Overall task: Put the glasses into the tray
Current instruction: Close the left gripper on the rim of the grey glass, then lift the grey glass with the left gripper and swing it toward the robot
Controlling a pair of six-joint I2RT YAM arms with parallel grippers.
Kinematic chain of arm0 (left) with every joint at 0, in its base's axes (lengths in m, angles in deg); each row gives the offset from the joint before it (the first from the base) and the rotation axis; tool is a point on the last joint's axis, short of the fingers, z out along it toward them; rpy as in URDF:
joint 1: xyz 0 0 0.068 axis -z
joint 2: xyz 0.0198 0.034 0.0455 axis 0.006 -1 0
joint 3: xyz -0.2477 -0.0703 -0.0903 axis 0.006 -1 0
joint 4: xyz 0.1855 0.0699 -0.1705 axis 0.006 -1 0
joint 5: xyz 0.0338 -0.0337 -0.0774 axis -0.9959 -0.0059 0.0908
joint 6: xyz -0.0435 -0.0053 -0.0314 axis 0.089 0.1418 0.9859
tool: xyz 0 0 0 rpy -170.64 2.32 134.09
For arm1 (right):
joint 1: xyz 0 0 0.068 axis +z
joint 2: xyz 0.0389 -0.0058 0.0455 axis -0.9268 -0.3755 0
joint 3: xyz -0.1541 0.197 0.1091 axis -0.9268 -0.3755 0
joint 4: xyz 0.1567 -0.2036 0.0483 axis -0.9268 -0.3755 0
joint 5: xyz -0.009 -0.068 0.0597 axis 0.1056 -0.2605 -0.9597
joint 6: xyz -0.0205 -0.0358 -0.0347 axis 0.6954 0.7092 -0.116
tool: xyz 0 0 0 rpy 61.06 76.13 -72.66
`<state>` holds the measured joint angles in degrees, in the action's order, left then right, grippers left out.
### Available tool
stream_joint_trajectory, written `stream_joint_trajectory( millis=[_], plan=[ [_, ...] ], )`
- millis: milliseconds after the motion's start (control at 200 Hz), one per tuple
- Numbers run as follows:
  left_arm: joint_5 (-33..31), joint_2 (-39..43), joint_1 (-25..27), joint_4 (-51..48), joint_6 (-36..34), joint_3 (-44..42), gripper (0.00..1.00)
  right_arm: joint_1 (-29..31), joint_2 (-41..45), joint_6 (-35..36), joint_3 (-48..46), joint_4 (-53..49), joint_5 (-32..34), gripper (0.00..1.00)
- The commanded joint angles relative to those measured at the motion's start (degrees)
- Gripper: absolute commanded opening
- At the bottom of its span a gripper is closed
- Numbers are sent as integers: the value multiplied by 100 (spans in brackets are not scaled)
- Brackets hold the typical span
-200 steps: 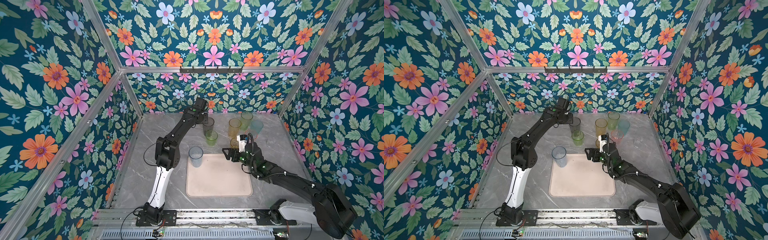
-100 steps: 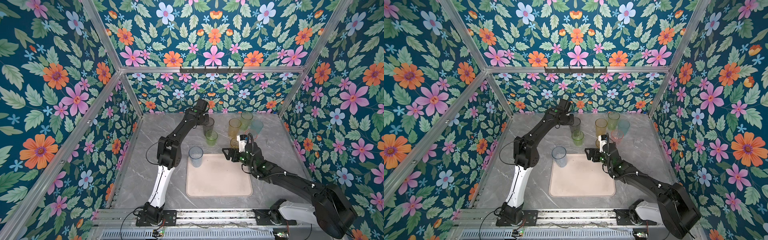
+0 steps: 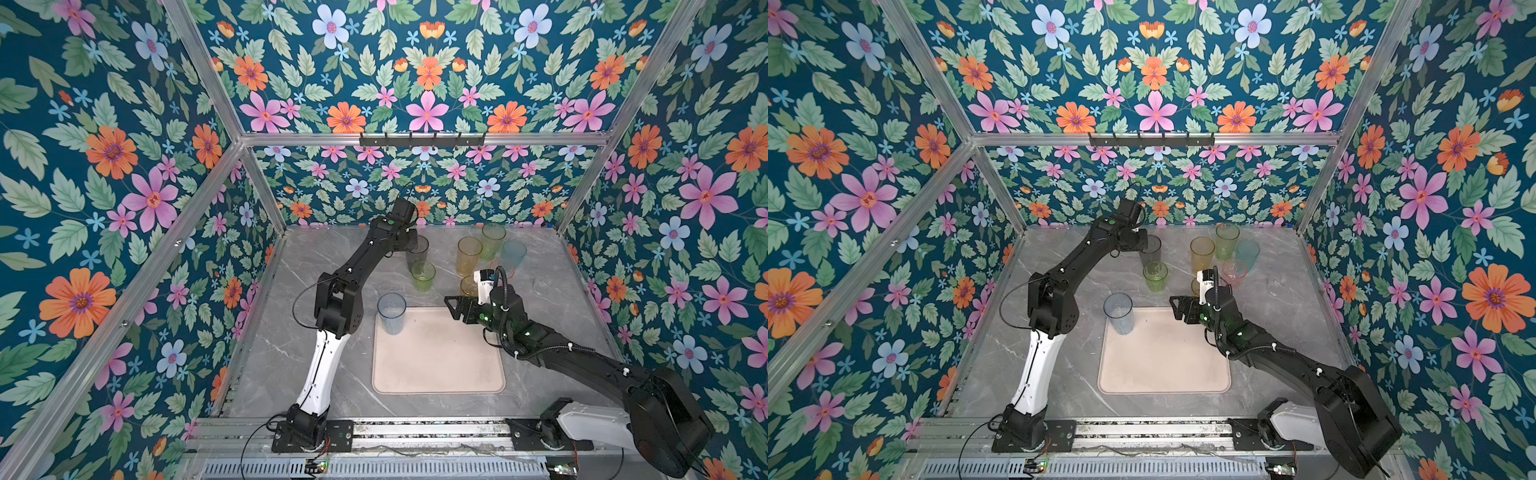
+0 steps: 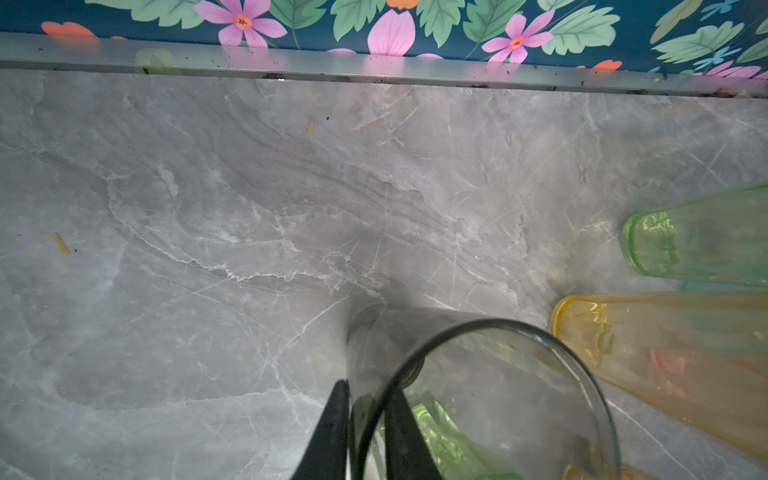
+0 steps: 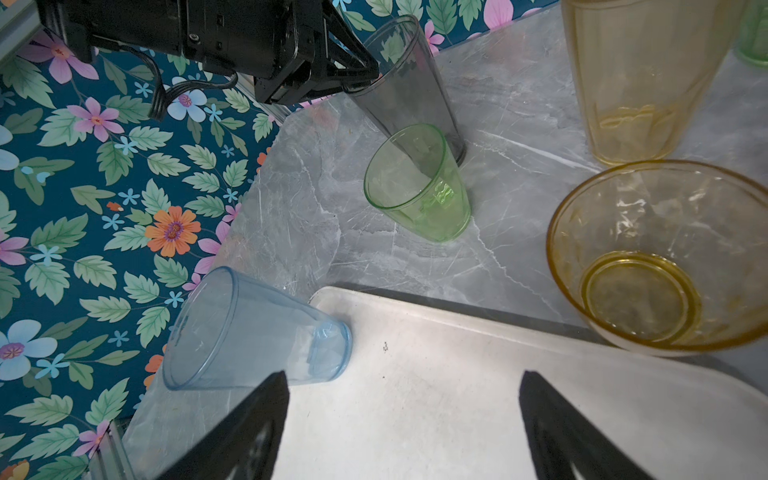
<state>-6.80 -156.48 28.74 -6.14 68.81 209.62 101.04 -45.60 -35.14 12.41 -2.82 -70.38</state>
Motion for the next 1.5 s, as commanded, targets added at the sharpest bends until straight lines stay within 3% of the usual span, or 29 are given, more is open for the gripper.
stream_joint_trajectory(
  millis=[0,955,1495],
  plan=[
    [-112,-27,-4,-65,-131,34,18,3,22,-38,-16,126,35,88],
    [-123,298,-89,-185,-318,-1,5,3,30,-67,-25,107,65,88],
    [-270,1124,-265,-710,-556,8,0,3,25,-73,-16,112,61,88]
  ],
)
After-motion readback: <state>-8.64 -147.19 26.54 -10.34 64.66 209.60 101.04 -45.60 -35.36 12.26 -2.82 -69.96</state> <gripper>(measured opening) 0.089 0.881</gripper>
